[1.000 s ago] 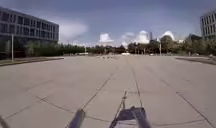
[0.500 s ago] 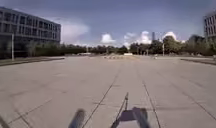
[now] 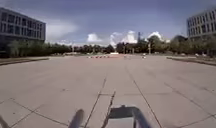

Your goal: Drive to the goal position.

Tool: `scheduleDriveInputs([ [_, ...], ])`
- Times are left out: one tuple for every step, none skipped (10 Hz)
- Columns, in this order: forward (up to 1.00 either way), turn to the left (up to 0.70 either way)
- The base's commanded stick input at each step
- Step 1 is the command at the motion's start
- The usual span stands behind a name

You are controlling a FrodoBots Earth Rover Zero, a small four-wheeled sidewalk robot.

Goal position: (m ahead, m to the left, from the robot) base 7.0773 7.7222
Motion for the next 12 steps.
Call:
scheduleDriveInputs([
  [1.0,-0.04],
  [1.0,-0.02],
  [1.0,-0.02],
  [1.0,-0.02],
  [1.0,-0.02],
  [1.0,-0.02],
  [1.0,-0.02],
  [1.0,-0.02],
  [1.0,-0.02],
  [1.0,-0.02],
  [1.0,-0.02],
  [1.0,-0.02],
])
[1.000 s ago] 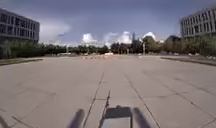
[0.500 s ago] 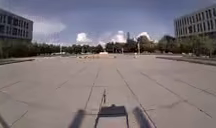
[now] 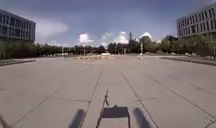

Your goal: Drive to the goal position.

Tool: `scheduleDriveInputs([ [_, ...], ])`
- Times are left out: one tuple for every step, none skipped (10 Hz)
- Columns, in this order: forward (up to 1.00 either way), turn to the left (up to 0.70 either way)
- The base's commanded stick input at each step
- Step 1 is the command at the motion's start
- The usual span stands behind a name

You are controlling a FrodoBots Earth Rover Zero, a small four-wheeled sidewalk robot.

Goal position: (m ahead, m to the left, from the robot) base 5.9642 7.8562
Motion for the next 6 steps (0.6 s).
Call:
scheduleDriveInputs([
  [1.0,-0.02],
  [1.0,-0.02],
  [1.0,-0.02],
  [1.0,-0.02],
  [1.0,-0.02],
  [1.0,-0.06],
])
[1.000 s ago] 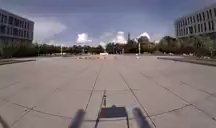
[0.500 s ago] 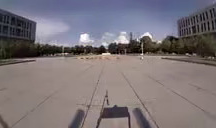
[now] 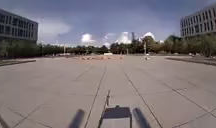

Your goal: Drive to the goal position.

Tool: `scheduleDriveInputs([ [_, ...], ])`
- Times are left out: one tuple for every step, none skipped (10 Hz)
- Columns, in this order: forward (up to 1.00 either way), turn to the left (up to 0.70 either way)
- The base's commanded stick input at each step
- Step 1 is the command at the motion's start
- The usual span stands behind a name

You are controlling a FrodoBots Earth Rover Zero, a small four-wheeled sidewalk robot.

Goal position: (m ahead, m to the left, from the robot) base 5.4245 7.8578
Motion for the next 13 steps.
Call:
scheduleDriveInputs([
  [1.0,-0.41],
  [1.0,-0.41],
  [1.0,-0.41],
  [1.0,-0.41],
  [1.0,-0.32],
  [1.0,-0.08],
  [1.0,-0.02],
  [1.0,0.03],
  [1.0,0.38],
  [1.0,0.38],
  [1.0,0.38],
  [1.0,0.38],
  [1.0,0.38],
])
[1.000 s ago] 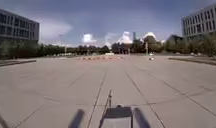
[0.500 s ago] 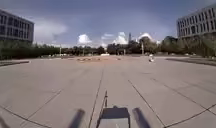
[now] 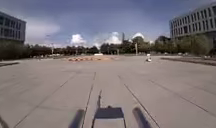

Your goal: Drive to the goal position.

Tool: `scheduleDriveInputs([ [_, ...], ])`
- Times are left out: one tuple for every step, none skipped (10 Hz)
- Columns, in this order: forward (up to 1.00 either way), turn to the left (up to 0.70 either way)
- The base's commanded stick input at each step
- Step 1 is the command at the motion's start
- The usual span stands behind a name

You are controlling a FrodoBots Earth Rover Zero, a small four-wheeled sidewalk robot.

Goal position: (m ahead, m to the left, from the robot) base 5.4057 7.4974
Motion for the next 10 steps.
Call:
scheduleDriveInputs([
  [1.0,0.38],
  [1.0,0.38],
  [1.0,0.38],
  [1.0,0.38],
  [1.0,0.38],
  [1.0,0.38],
  [1.0,0.38],
  [1.0,0.38],
  [1.0,0.38],
  [1.0,0.38],
])
